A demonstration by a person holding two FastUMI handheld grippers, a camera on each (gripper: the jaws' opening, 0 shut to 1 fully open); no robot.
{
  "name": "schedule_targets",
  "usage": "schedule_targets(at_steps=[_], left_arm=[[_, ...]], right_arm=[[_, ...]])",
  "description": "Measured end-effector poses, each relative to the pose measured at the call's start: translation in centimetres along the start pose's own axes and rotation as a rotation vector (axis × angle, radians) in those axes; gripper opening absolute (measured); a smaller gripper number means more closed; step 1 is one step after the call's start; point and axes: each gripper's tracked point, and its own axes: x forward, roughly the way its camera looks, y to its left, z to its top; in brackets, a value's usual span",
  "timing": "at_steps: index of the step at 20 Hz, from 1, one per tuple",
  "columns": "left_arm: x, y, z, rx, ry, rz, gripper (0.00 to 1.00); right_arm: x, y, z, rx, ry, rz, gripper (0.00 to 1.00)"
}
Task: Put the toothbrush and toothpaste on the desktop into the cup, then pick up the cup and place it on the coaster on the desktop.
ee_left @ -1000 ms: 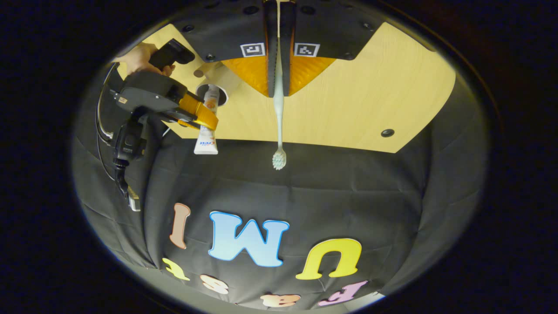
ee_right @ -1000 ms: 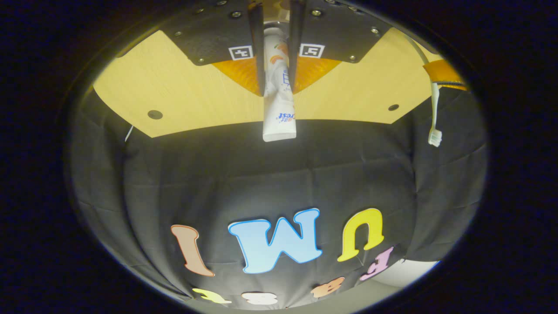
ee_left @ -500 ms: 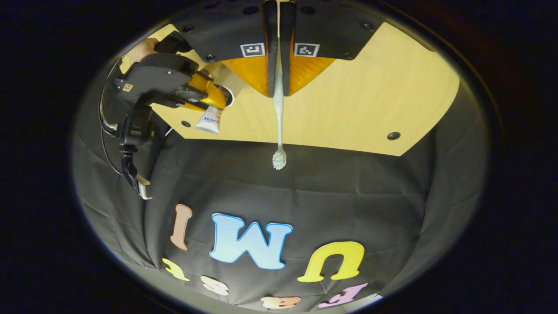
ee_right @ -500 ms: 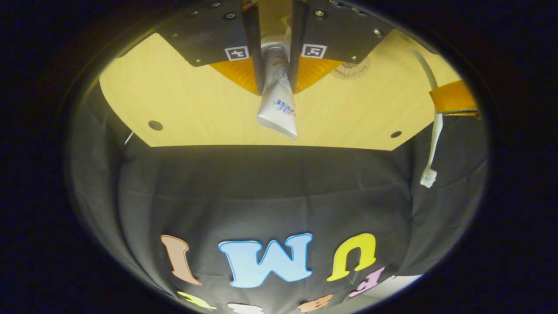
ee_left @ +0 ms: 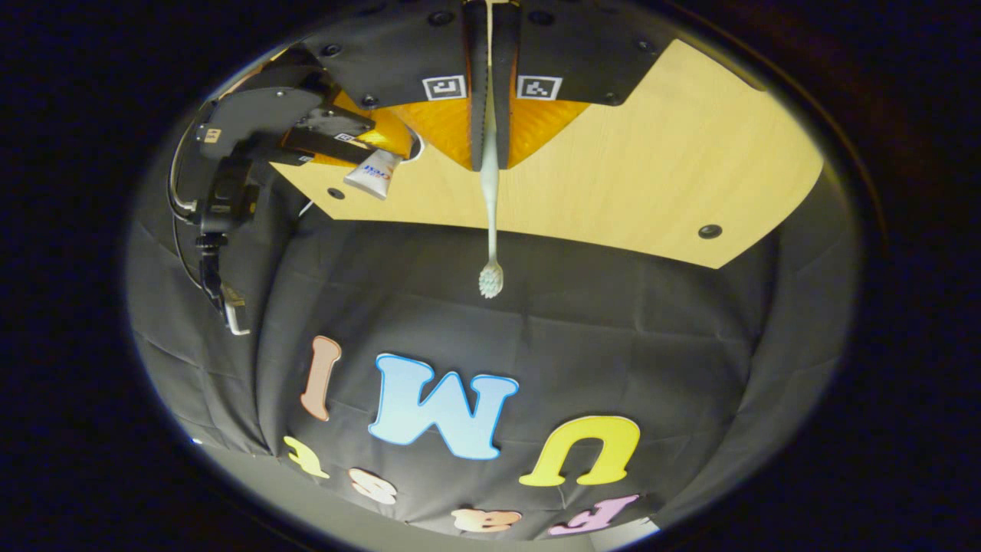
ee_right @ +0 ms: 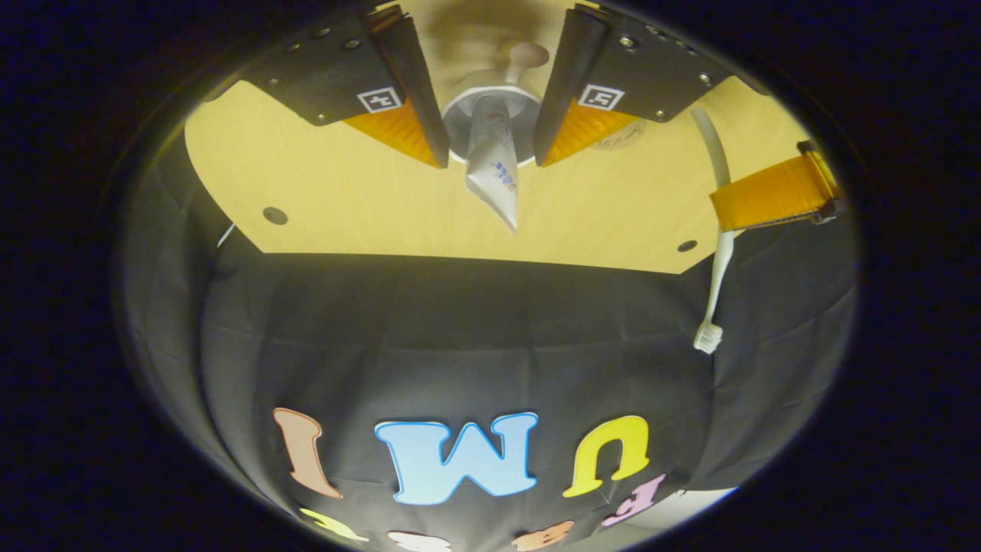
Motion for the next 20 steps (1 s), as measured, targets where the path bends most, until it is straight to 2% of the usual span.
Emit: schedule_targets(at_steps=[2, 5, 6, 7, 12, 16, 20], left_arm=[[0.8, -0.5, 0.4, -0.028, -0.028, -0.022, 0.10], [2.1, -1.4, 2.1, -0.107, -0.109, -0.071, 0.10], [2.5, -1.8, 2.5, -0.121, -0.131, -0.088, 0.10], [2.9, -2.3, 2.8, -0.129, -0.149, -0.107, 0.09], [4.8, -5.3, 4.5, -0.162, -0.227, -0.208, 0.09], [7.7, -6.6, 2.9, -0.191, -0.211, -0.232, 0.09], [9.3, -7.7, 0.7, -0.159, -0.176, -0.231, 0.10]], right_arm=[[-1.1, -0.1, 1.3, 0.019, -0.024, 0.008, 0.79], [-3.8, -1.4, 3.6, 0.054, -0.070, -0.010, 0.84], [-5.0, -2.1, 4.3, 0.069, -0.085, -0.023, 0.92], [-6.2, -3.0, 4.8, 0.082, -0.099, -0.042, 0.93], [-10.7, -5.5, 4.7, 0.151, -0.094, -0.090, 0.93], [-12.3, -6.2, 2.6, 0.202, -0.045, -0.102, 0.93], [-12.6, -6.1, 1.2, 0.230, -0.003, -0.090, 0.93]])
